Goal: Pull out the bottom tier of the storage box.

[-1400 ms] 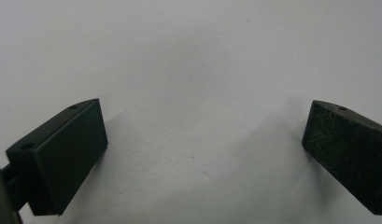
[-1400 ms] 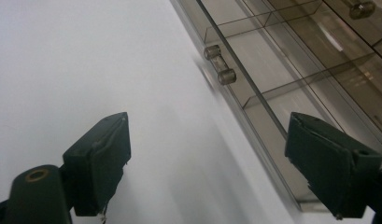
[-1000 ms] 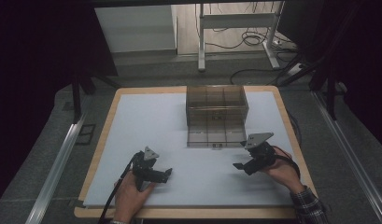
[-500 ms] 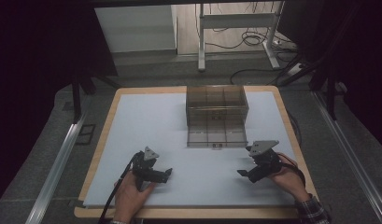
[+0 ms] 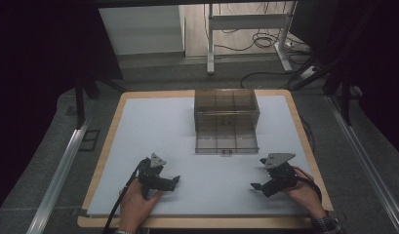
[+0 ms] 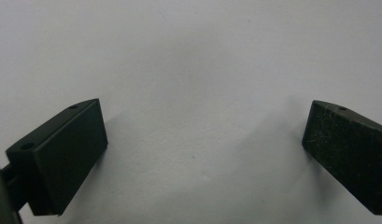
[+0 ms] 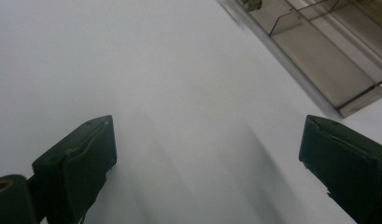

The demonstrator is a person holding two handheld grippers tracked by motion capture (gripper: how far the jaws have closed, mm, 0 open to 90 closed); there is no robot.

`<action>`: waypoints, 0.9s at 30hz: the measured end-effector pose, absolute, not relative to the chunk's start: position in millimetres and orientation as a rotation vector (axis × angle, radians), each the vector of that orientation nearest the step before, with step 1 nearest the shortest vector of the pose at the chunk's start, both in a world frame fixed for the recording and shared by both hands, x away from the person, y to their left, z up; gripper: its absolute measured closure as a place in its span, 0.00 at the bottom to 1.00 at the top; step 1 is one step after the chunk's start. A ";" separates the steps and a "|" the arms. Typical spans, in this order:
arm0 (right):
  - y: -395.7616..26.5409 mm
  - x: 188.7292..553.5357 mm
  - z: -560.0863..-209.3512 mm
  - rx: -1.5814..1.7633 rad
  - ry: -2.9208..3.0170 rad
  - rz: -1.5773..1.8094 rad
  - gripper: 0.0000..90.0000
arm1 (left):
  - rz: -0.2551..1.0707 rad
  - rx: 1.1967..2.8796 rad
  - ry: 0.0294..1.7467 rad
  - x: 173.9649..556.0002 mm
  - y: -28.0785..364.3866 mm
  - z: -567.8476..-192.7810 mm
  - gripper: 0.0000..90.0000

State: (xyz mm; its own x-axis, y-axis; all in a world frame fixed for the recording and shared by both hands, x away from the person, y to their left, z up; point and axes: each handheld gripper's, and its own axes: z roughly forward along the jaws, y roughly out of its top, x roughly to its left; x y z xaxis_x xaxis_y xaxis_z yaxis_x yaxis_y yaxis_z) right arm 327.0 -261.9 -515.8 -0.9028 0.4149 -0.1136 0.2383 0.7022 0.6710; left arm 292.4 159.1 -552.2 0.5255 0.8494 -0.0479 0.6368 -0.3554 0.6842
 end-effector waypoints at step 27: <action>-273.8 320.9 -532.5 0.596 2.675 1.059 0.03 | 0.418 2.110 1.201 292.3 159.0 -552.3 0.00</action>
State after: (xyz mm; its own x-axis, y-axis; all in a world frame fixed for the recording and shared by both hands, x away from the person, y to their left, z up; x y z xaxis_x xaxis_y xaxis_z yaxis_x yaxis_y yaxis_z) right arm 320.9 -273.8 -532.5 -0.8979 0.4384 -0.0393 0.2926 0.6613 0.6906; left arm 292.3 159.0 -552.3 0.5261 0.8491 -0.0472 0.6361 -0.3561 0.6845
